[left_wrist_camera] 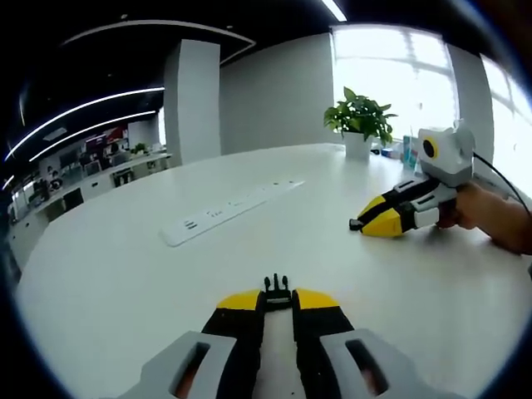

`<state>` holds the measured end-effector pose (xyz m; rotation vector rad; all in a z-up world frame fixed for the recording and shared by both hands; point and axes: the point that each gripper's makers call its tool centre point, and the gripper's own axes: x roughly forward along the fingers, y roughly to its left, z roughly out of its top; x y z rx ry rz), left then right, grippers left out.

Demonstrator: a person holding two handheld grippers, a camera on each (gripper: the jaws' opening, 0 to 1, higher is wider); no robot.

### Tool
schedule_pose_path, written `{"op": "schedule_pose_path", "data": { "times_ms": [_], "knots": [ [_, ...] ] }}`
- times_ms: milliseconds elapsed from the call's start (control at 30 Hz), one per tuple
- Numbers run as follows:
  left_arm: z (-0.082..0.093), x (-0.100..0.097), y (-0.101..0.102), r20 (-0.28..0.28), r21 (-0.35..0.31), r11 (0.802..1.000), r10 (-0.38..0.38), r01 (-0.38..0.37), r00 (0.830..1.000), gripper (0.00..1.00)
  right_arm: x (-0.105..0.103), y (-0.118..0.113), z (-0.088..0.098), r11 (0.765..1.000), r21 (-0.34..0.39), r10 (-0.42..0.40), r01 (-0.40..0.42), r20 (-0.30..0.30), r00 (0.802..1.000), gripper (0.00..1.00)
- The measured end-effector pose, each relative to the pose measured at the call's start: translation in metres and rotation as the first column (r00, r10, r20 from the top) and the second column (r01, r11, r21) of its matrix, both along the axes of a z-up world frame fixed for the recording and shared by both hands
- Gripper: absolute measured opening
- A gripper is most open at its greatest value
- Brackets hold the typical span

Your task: Snap the two parts of the plastic buckle together until the buckle closes and remains connected.

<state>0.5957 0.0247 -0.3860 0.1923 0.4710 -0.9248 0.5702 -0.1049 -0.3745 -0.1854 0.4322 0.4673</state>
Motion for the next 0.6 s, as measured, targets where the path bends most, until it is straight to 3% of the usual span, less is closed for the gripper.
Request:
{"op": "schedule_pose_path", "data": {
  "times_ms": [133, 267, 400, 600],
  "knots": [
    [0.002, -0.001, -0.001, -0.002, 0.000, 1.000, 0.003, -0.003, 1.000, 0.13, -0.002, -0.001, 0.000, 1.000, 0.000, -0.004, 0.004, 0.001, 1.000, 0.12],
    [0.003, -0.004, -0.001, -0.009, -0.009, 1.000, -0.002, 0.002, 1.000, 0.13, 0.000, -0.004, 0.000, 1.000, 0.006, -0.021, 0.021, -0.001, 1.000, 0.21],
    [0.004, -0.003, 0.000, -0.008, -0.010, 1.000, 0.014, -0.014, 1.000, 0.13, -0.005, -0.004, 0.000, 0.999, 0.001, -0.036, 0.036, 0.001, 0.999, 0.15],
    [0.005, -0.003, 0.002, -0.015, -0.016, 0.999, 0.031, -0.031, 0.999, 0.13, -0.010, -0.003, -0.002, 0.999, 0.006, -0.041, 0.041, 0.002, 0.999, 0.14]
  ]
}}
